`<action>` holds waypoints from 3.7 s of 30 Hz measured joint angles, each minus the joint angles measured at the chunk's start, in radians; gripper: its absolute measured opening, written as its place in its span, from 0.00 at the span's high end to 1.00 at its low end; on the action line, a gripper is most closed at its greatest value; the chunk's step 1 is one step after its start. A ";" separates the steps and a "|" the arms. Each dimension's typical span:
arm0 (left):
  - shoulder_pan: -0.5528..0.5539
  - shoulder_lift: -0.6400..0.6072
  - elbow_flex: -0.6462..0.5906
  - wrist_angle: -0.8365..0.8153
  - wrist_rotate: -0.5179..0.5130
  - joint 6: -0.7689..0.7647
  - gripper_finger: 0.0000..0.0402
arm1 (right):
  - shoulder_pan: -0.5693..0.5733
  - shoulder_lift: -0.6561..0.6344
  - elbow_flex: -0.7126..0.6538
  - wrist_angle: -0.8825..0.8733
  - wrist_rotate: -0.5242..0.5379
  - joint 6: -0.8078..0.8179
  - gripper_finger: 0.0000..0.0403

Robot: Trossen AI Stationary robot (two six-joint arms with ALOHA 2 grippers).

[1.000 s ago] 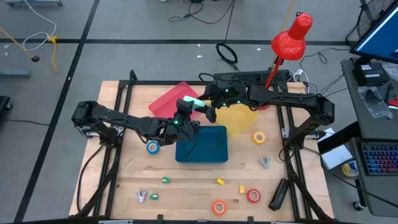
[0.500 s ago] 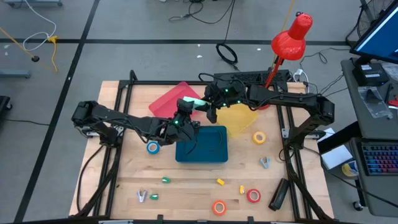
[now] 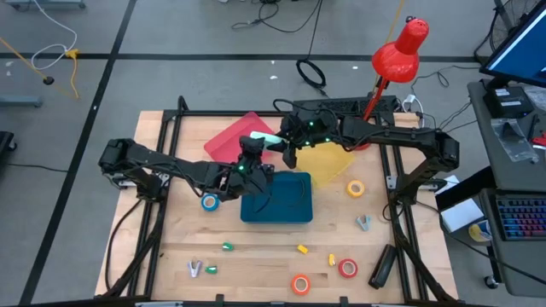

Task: Pick and place Stapler, Stapler remover, tape
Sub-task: Put the light blue stapler into the yellow bin, then put the black stapler into the yellow bin

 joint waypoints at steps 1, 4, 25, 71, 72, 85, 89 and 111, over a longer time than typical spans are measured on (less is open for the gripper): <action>-0.002 0.000 0.000 0.001 -0.013 -0.010 0.70 | 0.000 0.000 0.000 -0.001 0.003 0.000 0.72; -0.003 -0.003 0.001 0.008 -0.044 -0.069 0.60 | -0.002 0.001 -0.006 -0.040 0.020 0.000 0.72; -0.038 -0.033 0.000 -0.137 -0.314 -0.520 0.26 | -0.108 -0.026 -0.058 -0.313 0.396 0.077 0.72; -0.128 -0.159 0.000 -1.036 0.753 -2.182 0.31 | -0.145 -0.024 -0.614 0.123 0.631 0.319 0.72; -0.130 -0.159 0.000 -1.036 0.752 -2.188 0.31 | -0.145 -0.024 -0.619 0.127 0.633 0.326 0.72; -0.136 -0.159 0.000 -1.012 0.758 -2.192 0.32 | -0.145 -0.024 -0.659 0.129 0.626 0.346 0.69; -0.144 -0.159 0.000 -1.001 0.759 -2.180 0.32 | -0.145 -0.024 -0.664 0.125 0.613 0.346 0.68; -0.157 -0.159 0.000 -1.002 0.779 -2.154 0.32 | -0.143 -0.250 -0.663 0.107 0.549 0.269 0.56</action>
